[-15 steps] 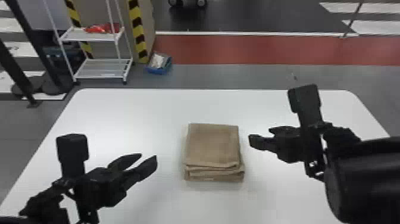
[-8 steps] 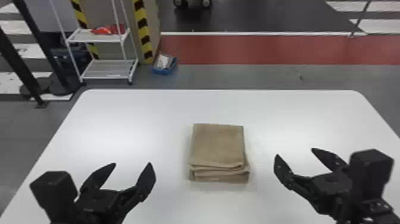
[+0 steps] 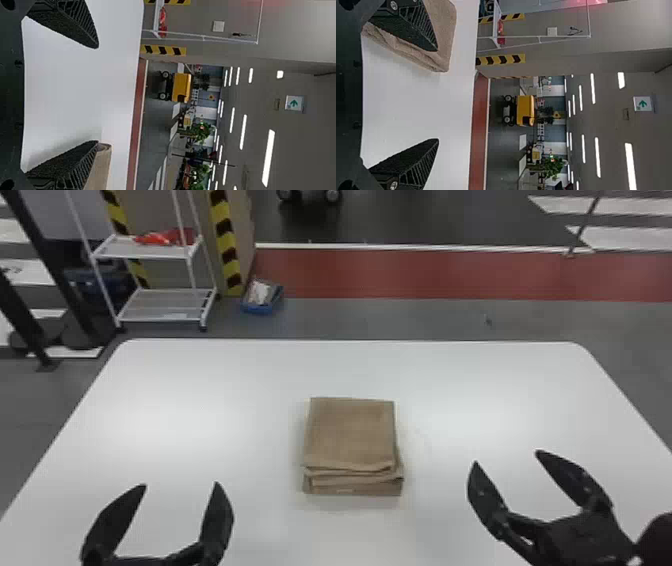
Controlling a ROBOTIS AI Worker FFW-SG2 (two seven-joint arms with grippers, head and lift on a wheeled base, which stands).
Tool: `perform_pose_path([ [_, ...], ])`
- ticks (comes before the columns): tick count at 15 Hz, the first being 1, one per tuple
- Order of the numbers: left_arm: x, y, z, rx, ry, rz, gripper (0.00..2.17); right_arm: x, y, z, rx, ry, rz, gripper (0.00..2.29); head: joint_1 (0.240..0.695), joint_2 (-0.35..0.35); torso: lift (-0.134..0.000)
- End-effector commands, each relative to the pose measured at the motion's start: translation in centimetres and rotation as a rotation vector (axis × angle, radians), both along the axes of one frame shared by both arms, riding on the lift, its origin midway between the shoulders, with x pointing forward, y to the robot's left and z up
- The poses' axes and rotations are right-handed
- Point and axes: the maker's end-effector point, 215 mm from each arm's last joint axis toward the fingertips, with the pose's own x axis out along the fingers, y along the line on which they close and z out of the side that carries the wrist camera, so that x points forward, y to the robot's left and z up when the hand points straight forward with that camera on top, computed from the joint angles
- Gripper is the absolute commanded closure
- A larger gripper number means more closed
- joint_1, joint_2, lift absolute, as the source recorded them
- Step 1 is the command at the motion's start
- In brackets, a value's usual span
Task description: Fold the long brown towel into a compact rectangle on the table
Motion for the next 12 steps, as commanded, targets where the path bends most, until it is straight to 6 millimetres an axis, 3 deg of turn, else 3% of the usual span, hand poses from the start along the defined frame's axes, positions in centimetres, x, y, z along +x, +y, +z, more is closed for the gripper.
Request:
perform_pose_path([
  [1,-1.1,0.9,1.0,0.008,-0.033,0.015,0.0,-0.2,1.1,-0.2,0.001,0.005,0.018,0.08,0.695,-0.001,-0.123],
  [4,-1.1,1.6,1.4,0.014,-0.042,0.024,0.0,-0.1,1.5,-0.7,-0.008,0.024,0.017,0.08,0.695,0.041,-0.123],
  [12,-1.1,2.2,2.3,0.018,-0.068,0.023,0.0,0.2,3.4,-0.7,-0.027,0.025,0.026,0.08,0.695,0.073,-0.123],
])
